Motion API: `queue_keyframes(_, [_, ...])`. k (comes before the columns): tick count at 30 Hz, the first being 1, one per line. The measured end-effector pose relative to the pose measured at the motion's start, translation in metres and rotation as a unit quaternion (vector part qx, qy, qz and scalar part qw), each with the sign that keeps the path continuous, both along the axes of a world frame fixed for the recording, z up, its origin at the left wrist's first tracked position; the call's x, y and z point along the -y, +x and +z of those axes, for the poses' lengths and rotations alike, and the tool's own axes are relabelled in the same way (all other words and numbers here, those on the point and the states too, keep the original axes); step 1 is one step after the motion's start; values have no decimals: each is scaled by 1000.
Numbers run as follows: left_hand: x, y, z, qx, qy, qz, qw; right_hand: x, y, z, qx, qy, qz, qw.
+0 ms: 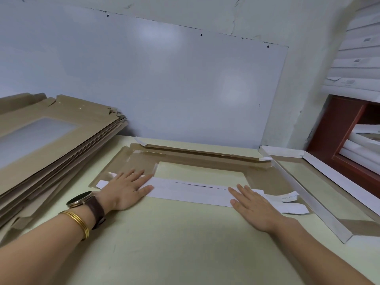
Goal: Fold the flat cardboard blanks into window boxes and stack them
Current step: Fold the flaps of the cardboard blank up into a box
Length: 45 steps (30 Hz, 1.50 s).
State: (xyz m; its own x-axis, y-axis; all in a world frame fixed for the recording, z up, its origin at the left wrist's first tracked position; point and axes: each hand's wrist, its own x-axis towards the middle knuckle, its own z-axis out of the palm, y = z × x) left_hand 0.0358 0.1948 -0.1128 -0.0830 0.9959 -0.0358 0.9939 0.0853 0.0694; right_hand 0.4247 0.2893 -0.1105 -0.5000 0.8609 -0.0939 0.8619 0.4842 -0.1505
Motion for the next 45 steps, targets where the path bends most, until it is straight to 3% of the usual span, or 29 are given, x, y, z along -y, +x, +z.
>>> queue_keyframes(11, [1, -25, -1, 22, -23, 48, 998, -8, 58, 8, -10, -34, -95, 995])
queue_keyframes(20, [1, -33, -6, 32, -18, 58, 998, -9, 61, 8, -18, -37, -107, 993])
queue_keyframes(26, [6, -24, 8, 77, 43, 53, 995, -9, 55, 17, -81, -30, -136, 987])
queue_keyframes(28, [6, -18, 17, 77, 72, 56, 993, -9, 52, 25, -94, -22, -129, 987])
queue_keyframes(38, [1, -1, 56, 169, 52, 73, 982, -12, 43, 47, -137, -27, -115, 984])
queue_keyframes(45, [22, -1, 80, 178, 76, 9, 981, -3, 56, 66, -181, 9, -91, 979])
